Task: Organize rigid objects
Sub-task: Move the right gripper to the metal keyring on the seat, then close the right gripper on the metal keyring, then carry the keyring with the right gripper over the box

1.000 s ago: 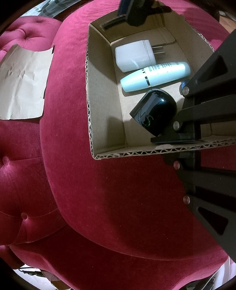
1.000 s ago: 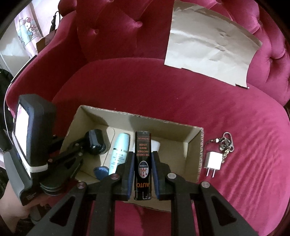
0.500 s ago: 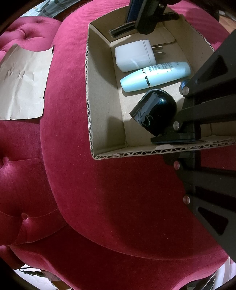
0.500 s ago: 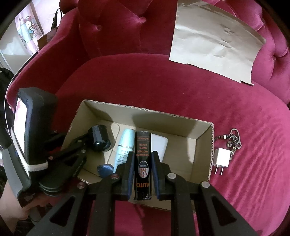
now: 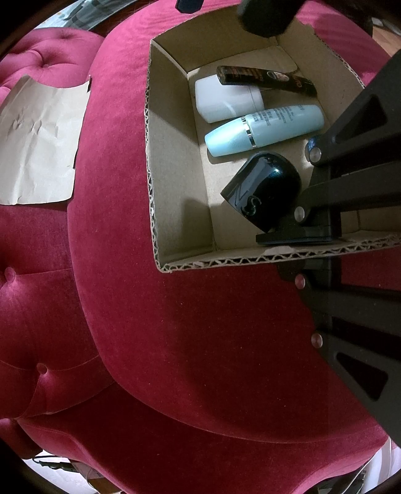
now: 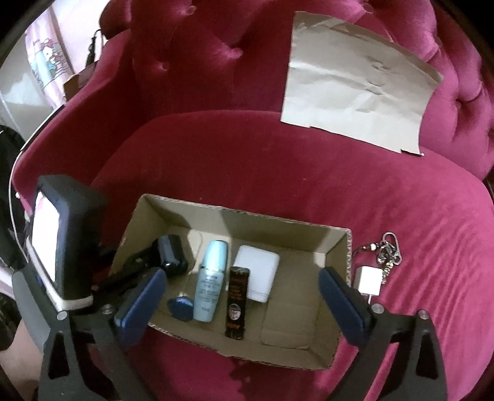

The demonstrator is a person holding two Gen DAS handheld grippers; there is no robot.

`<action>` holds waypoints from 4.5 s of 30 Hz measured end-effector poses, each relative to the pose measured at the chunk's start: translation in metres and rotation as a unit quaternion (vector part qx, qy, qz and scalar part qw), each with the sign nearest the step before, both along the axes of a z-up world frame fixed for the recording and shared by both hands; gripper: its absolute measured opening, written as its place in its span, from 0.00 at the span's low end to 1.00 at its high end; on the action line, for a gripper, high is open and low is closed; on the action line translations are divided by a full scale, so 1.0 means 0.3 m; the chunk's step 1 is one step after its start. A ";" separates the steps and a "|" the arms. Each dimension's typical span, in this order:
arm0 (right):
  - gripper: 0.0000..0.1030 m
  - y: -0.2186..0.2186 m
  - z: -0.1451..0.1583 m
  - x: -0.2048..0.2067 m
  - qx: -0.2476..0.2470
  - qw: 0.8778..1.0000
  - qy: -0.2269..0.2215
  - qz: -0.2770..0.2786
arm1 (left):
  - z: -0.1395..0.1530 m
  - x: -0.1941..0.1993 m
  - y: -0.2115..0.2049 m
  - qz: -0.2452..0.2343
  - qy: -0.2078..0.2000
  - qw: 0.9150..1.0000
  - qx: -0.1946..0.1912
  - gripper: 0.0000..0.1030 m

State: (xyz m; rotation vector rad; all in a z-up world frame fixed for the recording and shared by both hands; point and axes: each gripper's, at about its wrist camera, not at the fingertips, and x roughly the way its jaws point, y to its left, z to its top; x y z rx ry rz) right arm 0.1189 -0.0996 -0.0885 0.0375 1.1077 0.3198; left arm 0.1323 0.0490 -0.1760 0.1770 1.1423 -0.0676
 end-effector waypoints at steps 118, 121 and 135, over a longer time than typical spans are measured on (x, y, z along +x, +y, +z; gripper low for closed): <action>0.24 -0.509 -0.280 0.229 -0.078 0.987 0.046 -0.131 | -0.002 -0.001 -0.001 -0.001 0.004 1.000 0.001 0.04; 0.24 -0.507 -0.254 0.204 -0.074 0.987 0.045 -0.135 | -0.002 -0.002 -0.003 -0.001 0.004 1.000 0.002 0.04; 0.24 -0.508 -0.084 0.167 -0.066 0.988 0.016 -0.139 | 0.000 -0.003 -0.006 0.000 0.002 1.000 0.002 0.04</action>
